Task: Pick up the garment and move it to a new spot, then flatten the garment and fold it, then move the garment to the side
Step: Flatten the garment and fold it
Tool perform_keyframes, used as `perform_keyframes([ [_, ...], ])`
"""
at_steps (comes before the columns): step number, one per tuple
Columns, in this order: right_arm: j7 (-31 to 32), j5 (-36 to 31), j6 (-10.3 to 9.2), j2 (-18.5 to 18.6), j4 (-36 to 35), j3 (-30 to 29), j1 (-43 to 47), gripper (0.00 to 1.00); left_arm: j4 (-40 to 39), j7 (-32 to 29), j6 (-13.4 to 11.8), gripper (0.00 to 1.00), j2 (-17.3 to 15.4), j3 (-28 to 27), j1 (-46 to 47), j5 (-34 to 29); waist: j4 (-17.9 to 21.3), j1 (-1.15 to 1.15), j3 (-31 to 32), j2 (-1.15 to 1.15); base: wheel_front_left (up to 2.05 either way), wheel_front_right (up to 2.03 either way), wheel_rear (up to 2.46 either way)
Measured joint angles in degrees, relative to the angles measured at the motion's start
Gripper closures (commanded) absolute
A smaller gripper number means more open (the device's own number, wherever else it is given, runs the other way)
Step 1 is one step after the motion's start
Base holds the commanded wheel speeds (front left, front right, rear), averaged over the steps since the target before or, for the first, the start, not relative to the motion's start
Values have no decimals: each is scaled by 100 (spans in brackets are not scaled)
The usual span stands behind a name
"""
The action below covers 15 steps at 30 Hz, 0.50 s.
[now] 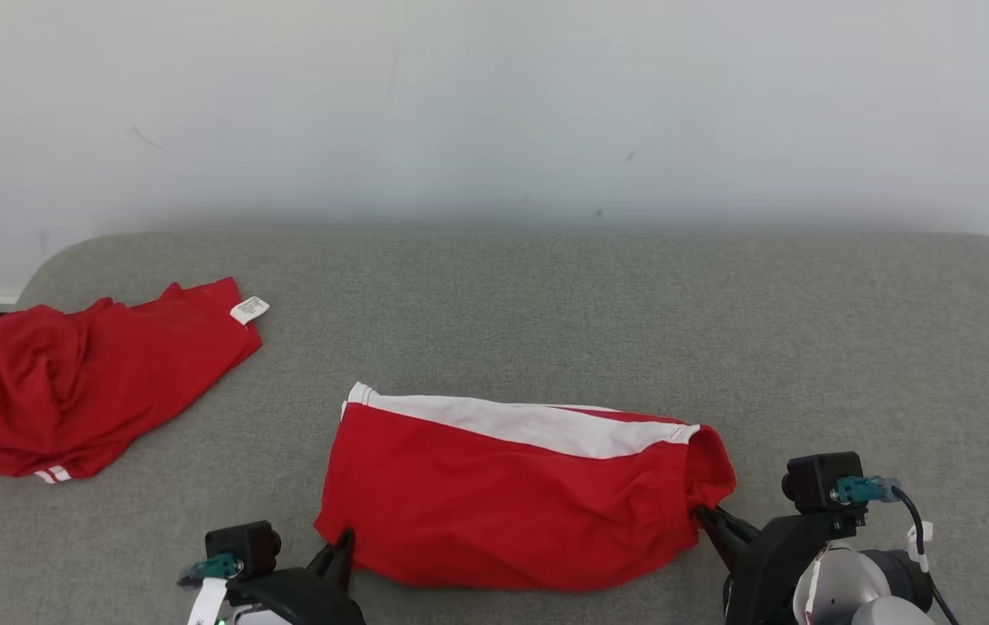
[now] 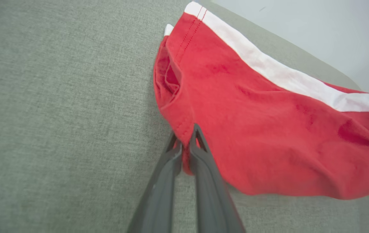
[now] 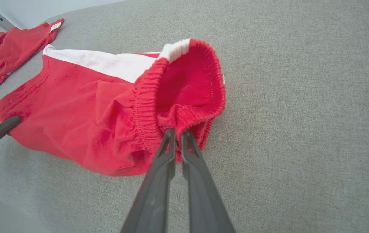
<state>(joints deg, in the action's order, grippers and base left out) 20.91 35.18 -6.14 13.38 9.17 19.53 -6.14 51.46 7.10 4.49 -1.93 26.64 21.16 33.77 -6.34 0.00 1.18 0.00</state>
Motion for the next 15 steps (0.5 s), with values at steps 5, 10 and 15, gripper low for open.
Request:
perform_keyframes([
  [5, 138, -7, -49, 74, -177, -110, 91, 100, -426, -2, -78, 100, -10, 9, -291, 1, -64, 0, -1, 0, 0, 0, 0],
  [10, 244, -42, -68, 103, -283, -205, 147, 100, -913, -68, -155, 100, -15, 64, -653, 0, -89, 0, -13, 0, 0, 0, 0],
  [15, 322, -114, -93, 113, -354, -294, 247, 100, -1337, -174, -250, 100, -30, 137, -912, -1, -97, 1, -45, 0, 0, 0, 0],
])
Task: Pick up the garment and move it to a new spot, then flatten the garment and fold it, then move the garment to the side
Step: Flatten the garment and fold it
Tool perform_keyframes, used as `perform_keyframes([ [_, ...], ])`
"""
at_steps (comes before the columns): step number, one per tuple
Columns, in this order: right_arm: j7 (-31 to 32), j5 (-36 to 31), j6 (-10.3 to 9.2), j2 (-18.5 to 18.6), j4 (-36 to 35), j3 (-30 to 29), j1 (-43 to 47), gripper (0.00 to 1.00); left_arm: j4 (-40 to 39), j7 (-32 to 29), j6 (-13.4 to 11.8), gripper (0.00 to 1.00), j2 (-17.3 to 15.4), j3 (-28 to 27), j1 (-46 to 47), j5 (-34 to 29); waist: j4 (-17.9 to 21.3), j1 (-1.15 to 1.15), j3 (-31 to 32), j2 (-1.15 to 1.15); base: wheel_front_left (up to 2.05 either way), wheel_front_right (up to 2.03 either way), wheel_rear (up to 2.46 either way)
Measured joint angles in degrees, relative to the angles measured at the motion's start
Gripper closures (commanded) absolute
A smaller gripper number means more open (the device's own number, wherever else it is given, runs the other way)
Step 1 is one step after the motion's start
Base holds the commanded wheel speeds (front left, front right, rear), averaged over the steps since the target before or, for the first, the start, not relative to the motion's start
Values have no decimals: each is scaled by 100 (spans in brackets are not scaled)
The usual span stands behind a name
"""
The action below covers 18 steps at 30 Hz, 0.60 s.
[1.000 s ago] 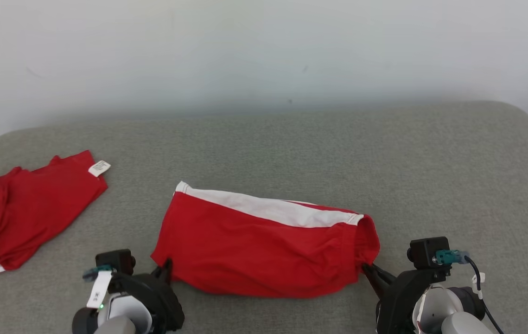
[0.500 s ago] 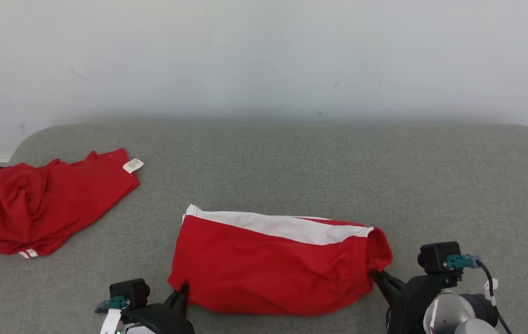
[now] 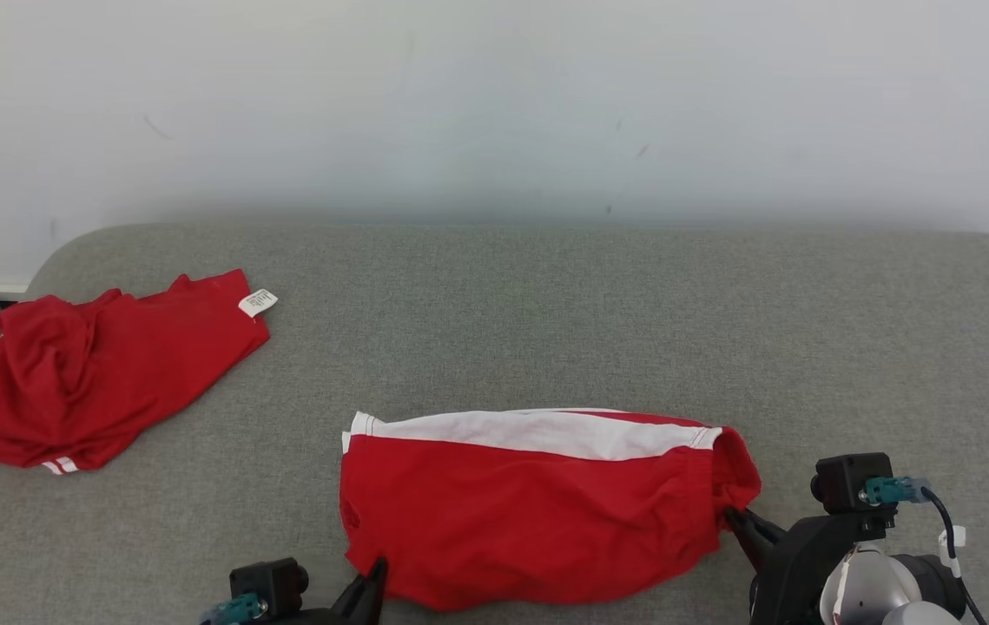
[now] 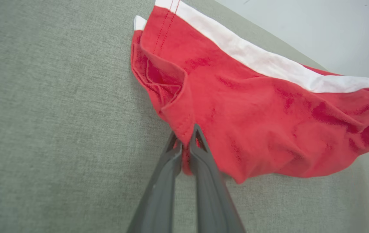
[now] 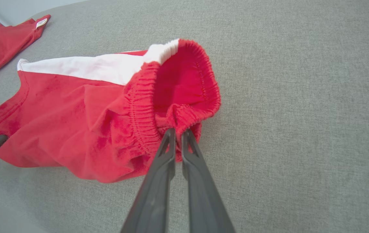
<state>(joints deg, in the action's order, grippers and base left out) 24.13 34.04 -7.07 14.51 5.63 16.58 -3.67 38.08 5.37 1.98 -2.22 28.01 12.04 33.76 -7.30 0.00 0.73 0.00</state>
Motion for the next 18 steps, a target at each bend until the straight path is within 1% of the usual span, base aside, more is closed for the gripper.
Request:
perform_keyframes([
  [3, 55, -49, -1, 9, -54, -120, 0, 100, -386, -118, -153, 100, -116, -10, -134, -1, -5, 0, -28, 0, 0, 0, 0],
  [4, 55, -49, -1, 9, -54, -120, 0, 100, -386, -118, -153, 100, -116, -10, -134, -1, -5, 0, -28, 0, 0, 0, 0],
  [5, 77, -98, -2, 9, -73, -152, 2, 100, -549, -181, -241, 100, -209, -48, -153, -1, -5, 0, -42, 0, 0, 0, 0],
  [6, 115, -123, -4, 9, -80, -158, 2, 100, -632, -205, -261, 100, -244, -60, -154, -3, -5, 0, -49, 0, 0, 0, 0],
  [7, 124, -155, -5, 9, -82, -164, 3, 94, -717, -265, -312, 100, -269, -66, -159, -7, -4, 0, -55, 0, 0, 0, 0],
  [8, 155, -185, -5, 8, -85, -176, 4, 74, -798, -290, -371, 89, -287, -75, -169, -16, -3, 0, -62, 0, 0, 0, 0],
  [9, 168, -197, -5, 7, -86, -179, 6, 0, -876, -321, -421, 51, -308, -79, -188, -40, -2, 0, -68, 0, 0, 0, 0],
  [10, 201, -198, -5, -1, -87, -187, 7, 0, -951, -378, -456, 16, -335, -80, -218, -65, 0, 0, -75, 0, 0, 0, 0],
  [11, 215, -198, -5, -13, -87, -196, 8, 0, -1005, -400, -490, 0, -356, -82, -244, -65, 1, 0, -81, 0, 0, 0, 0],
  [18, 309, -370, -7, -57, -85, -347, 13, 0, -1530, -698, -656, 0, -452, -84, -399, -79, 21, 0, -116, 0, 0, 0, 0],
])
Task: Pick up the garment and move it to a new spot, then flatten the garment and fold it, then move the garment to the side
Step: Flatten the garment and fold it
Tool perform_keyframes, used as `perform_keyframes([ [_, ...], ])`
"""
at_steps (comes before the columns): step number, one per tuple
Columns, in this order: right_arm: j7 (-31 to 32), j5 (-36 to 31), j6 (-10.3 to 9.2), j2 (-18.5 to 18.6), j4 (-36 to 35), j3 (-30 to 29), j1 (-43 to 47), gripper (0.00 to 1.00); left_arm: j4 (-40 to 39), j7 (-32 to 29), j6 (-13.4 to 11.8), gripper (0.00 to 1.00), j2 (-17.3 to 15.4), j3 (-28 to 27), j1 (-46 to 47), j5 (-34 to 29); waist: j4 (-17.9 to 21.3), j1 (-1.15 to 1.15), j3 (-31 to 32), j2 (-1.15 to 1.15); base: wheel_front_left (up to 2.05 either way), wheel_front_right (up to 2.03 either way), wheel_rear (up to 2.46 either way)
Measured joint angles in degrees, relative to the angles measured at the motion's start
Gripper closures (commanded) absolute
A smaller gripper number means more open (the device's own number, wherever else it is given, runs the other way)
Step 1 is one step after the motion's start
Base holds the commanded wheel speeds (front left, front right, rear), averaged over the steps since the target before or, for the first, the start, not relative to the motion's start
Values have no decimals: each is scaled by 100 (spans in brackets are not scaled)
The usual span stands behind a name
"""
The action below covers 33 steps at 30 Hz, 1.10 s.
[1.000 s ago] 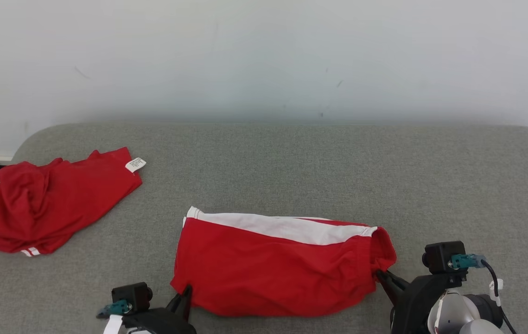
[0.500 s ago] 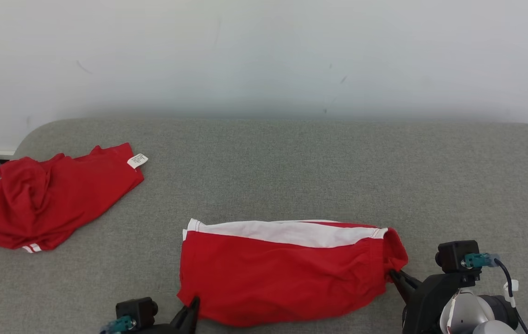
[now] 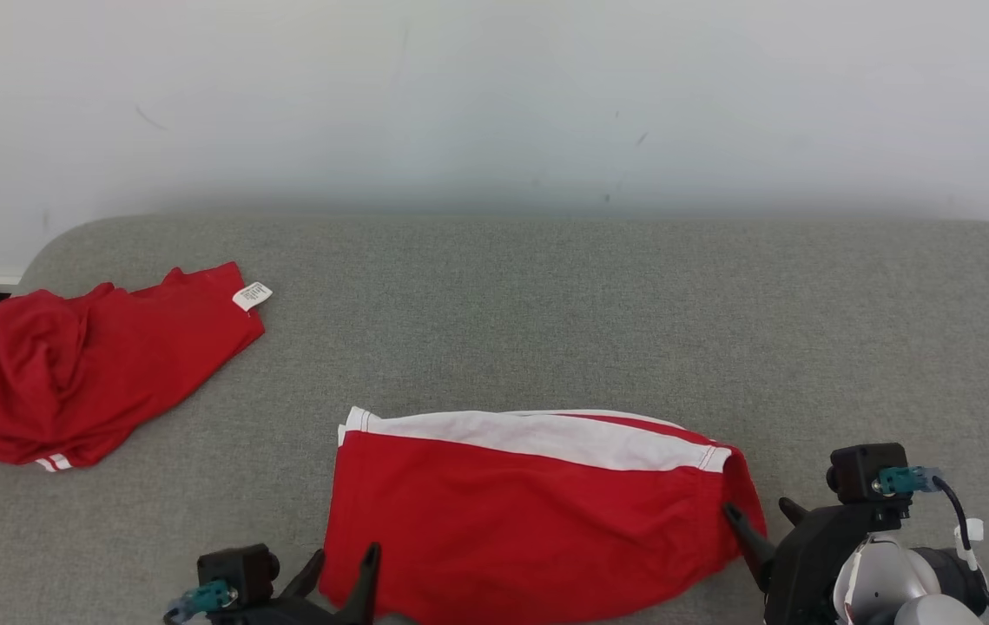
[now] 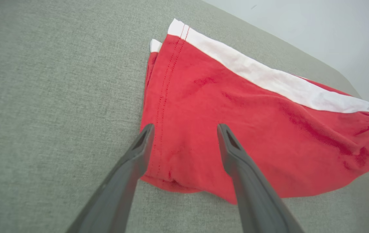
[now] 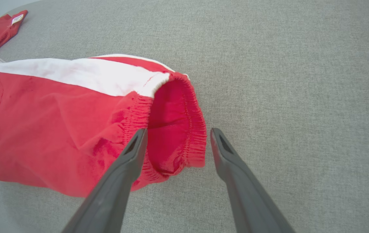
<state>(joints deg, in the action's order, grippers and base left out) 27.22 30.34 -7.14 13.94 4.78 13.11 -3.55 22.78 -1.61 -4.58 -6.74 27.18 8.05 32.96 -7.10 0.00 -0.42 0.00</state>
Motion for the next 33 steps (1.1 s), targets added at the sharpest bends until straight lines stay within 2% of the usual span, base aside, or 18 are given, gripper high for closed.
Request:
perform_keyframes([
  [6, -89, -233, 0, -46, -33, -347, 15, 0, -500, -29, -123, 0, -305, -188, -96, -185, 14, 0, 58, 0, 0, 0, 0],
  [9, -348, -253, -2, -312, -125, -672, 96, 0, -882, 233, -201, 0, -403, -416, -80, -400, 25, 0, 149, 0, 0, 0, 0],
  [13, -634, -391, -2, -505, -168, -792, 102, 0, -1204, 545, -246, 0, -463, -630, -85, -669, 86, 0, 224, 0, 0, 0, 0],
  [23, -1503, -517, -20, -757, -347, -999, 105, 0, -1478, 795, -248, 0, -798, -1004, -425, -1148, 385, 0, 383, 0, 0, 0, 0],
  [29, -1951, -519, -16, -750, -382, -1070, 342, 0, -1523, 816, -254, 0, -901, -1212, -686, -1303, 586, 0, 462, 0, 0, 0, 0],
  [33, -2180, -519, 143, -713, -490, -1049, 525, 0, -1613, 737, -254, 0, -904, -1283, -689, -1304, 665, 0, 511, -1, 0, 0, 0],
])
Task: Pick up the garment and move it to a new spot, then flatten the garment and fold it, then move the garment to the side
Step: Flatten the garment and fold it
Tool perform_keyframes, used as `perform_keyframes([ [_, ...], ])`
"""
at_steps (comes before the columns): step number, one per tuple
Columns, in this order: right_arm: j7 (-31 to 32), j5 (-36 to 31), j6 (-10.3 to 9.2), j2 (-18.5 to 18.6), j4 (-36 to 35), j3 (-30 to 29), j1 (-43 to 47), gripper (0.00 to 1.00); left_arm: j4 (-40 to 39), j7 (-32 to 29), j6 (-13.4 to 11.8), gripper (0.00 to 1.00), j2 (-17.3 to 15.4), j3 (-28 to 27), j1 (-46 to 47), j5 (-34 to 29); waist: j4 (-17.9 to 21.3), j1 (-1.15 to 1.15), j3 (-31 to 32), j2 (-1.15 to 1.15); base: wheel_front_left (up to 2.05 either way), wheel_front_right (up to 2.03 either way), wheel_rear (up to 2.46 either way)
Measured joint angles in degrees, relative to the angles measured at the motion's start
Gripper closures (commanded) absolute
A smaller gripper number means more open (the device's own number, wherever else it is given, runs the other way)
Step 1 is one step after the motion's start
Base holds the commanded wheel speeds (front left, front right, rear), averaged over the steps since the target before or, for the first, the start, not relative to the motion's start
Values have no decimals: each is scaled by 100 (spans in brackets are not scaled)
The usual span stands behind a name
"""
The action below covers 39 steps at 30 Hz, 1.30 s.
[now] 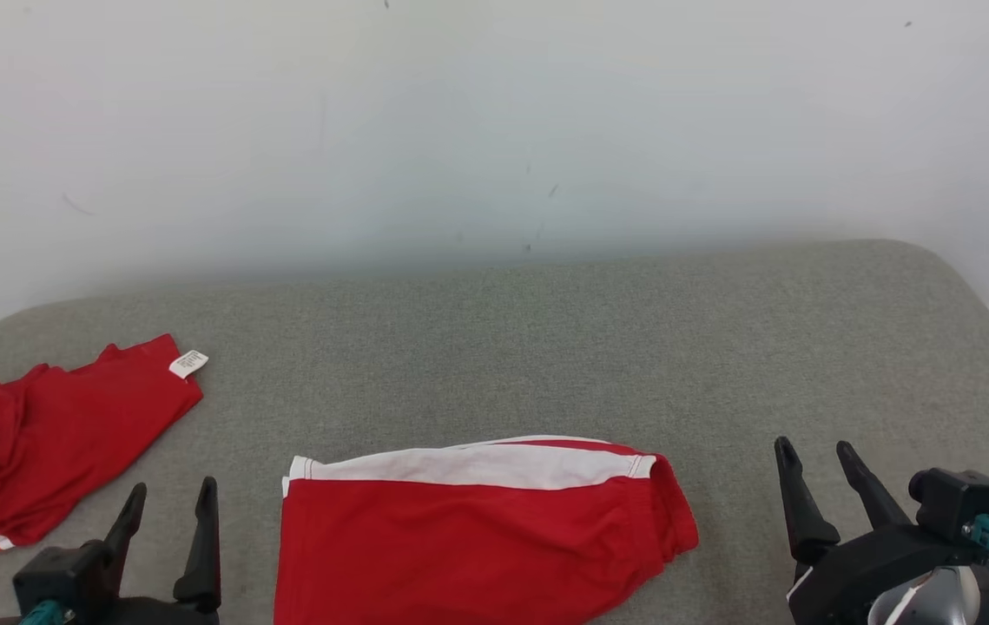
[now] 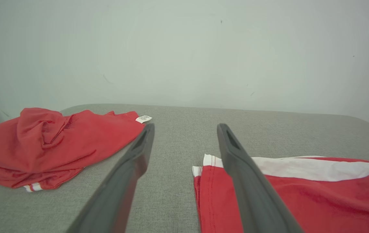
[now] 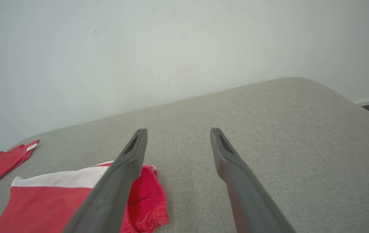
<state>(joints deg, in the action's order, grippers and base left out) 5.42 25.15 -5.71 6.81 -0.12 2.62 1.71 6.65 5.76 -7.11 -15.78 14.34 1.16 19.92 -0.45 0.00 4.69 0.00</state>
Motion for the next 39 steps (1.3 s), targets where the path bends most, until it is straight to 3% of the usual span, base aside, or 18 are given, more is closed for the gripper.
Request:
perform_keyframes([
  [6, -151, 2, 276, 44, 74, 164, 67, 0, 3, -79, 0, 0, 115, -457, -337, 0, 31, 0, 44, 0, 0, 0, 0],
  [33, -441, 26, 422, 62, 189, 156, 131, 0, -557, -532, -1, 0, 526, -677, -670, -353, -47, 0, -118, 0, 0, 0, 0],
  [39, -299, 99, 566, 77, 253, 291, 109, 0, -619, -678, -1, 0, 560, -688, -671, -419, -85, 0, -167, 0, 0, 0, 0],
])
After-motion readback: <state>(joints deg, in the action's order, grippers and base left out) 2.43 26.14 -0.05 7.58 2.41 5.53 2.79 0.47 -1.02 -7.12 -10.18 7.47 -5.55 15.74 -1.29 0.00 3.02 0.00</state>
